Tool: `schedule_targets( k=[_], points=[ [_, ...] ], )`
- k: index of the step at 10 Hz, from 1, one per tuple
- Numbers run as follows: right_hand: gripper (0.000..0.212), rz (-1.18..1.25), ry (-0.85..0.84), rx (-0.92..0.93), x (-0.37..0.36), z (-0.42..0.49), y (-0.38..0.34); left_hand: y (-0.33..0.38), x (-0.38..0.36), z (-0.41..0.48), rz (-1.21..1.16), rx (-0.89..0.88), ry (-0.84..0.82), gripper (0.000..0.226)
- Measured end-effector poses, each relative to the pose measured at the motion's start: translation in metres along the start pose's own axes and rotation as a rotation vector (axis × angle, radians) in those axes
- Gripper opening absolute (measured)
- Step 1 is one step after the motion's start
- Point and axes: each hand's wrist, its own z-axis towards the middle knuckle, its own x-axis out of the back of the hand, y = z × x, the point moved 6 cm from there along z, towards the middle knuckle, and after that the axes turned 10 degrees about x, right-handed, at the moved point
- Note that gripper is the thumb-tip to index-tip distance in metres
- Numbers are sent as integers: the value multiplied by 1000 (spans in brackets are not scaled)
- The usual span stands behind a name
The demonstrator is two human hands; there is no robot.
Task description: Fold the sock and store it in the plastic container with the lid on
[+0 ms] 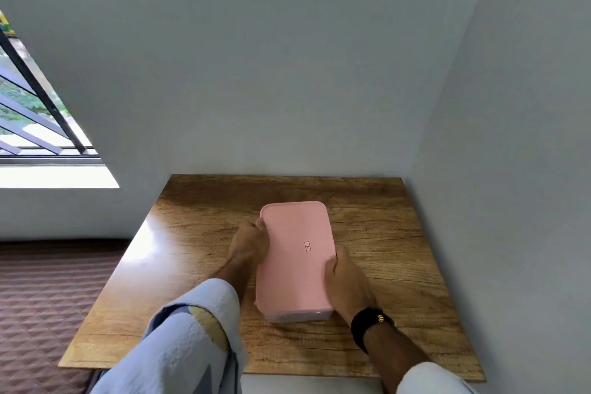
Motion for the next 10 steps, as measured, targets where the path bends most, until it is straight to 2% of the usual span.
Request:
schedule_targets(
  k=[1, 2, 3, 4, 5, 8, 9, 10],
  points=[
    [37, 36, -62, -24, 3, 24, -1, -5, -7, 9, -27, -44, 51, 41],
    [46, 41, -20, -42, 3, 59, -10, -4, -7, 13, 63, -98, 111, 28],
    [40, 86, 103, -7, 7, 96, -22, 0, -6, 16, 118, -123, 133, 27],
    [45, 147, 77, -40, 1, 123, -18, 1, -7, 13, 126, -147, 126, 30],
    [46, 178, 53, -23, -5, 133, -12, 7, -8, 10, 223, -209, 111, 52],
    [46, 218, 83, -13, -10, 128, -11, 17, -4, -3, 451, -251, 128, 58],
    [47, 210, 60, -23, -5, 128, -16, 23, -4, -1, 551, -225, 122, 61],
    [48, 317, -20, -61, -7, 118, -13, 18, 0, -3, 606, -205, 44, 61]
  ],
)
